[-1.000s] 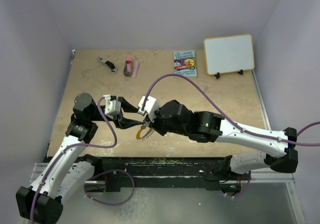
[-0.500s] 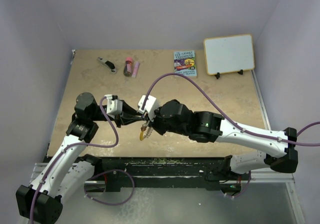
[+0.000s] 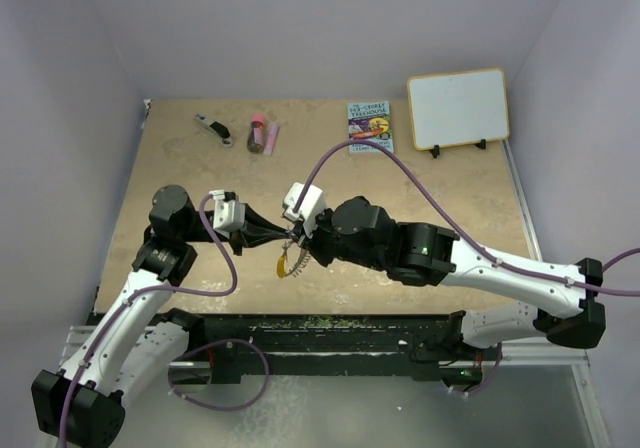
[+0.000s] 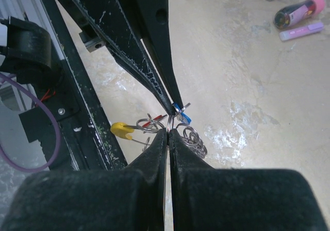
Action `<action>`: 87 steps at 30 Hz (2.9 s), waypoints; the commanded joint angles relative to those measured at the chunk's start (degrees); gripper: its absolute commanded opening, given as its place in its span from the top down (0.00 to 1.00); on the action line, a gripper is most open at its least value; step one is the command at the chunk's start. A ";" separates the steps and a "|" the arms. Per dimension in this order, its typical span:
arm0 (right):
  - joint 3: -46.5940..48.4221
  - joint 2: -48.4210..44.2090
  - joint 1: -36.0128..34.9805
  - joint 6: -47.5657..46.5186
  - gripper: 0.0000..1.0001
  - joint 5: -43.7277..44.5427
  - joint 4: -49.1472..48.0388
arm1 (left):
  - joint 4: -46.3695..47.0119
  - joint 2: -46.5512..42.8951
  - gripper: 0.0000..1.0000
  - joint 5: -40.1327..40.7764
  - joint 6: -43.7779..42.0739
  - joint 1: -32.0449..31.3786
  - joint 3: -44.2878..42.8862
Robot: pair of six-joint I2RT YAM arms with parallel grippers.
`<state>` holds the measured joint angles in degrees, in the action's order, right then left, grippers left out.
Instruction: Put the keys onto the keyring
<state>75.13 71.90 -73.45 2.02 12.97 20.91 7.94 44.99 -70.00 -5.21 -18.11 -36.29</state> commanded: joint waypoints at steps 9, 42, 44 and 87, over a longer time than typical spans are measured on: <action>-0.51 -3.38 0.15 1.90 1.00 2.97 -5.51 | -1.59 -0.68 0.97 0.21 -3.39 -0.27 -1.79; -7.48 -8.62 0.12 1.27 1.00 5.48 -16.69 | 5.03 -2.48 0.36 1.98 5.97 -0.35 -6.34; -8.29 -9.11 0.10 1.10 1.00 5.69 -18.42 | 6.04 -2.39 0.32 1.73 7.65 -0.29 -6.25; -8.05 -8.15 0.06 3.93 1.00 6.95 -26.79 | 10.64 -0.61 0.35 1.94 6.30 -4.65 -2.64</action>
<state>66.19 65.84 -73.45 4.69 18.46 -0.69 17.23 44.49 -67.09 2.96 -22.33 -38.70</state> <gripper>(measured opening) 0.004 0.670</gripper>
